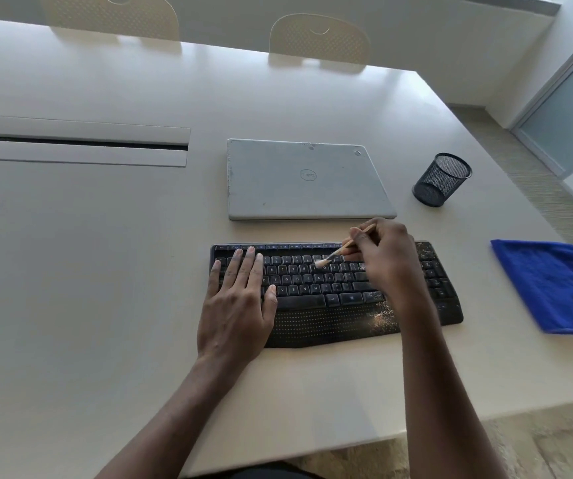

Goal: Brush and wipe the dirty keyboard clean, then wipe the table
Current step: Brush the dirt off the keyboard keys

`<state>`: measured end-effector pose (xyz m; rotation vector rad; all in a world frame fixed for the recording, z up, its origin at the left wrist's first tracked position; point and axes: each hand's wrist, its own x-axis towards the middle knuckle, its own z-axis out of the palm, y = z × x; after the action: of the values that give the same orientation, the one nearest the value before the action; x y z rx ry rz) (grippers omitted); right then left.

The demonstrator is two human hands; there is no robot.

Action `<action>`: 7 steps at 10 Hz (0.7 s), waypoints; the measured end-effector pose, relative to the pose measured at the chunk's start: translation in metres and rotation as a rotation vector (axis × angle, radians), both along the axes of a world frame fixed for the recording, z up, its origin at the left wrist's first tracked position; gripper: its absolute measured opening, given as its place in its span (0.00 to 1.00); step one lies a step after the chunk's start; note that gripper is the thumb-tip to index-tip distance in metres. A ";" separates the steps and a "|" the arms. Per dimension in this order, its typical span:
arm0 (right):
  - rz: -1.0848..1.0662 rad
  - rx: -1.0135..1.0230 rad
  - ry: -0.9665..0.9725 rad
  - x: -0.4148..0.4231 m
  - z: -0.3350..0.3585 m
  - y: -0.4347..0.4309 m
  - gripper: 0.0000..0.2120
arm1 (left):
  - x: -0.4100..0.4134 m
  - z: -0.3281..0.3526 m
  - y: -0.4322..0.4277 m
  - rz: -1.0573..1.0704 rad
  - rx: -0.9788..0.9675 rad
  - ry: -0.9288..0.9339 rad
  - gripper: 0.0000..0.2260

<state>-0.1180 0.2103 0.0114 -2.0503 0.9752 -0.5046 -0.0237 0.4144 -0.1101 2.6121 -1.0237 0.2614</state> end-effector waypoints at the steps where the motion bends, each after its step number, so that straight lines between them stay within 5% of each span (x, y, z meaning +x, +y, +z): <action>1: -0.143 -0.170 0.069 -0.013 0.000 -0.011 0.07 | 0.000 0.000 0.000 0.001 0.002 0.000 0.29; 2: -0.214 -0.271 0.066 -0.016 0.002 -0.012 0.07 | 0.000 0.000 0.000 0.000 0.002 -0.001 0.29; 4: 0.009 -0.068 -0.001 -0.002 0.004 0.015 0.07 | 0.000 0.000 0.000 -0.002 0.003 0.000 0.29; 7: -0.225 -0.278 0.100 -0.020 0.008 -0.005 0.08 | 0.000 0.001 0.000 -0.005 -0.003 -0.007 0.29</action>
<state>-0.1379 0.2053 0.0194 -2.2397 1.2644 -0.6934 -0.0236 0.4143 -0.1094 2.6071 -1.0306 0.2706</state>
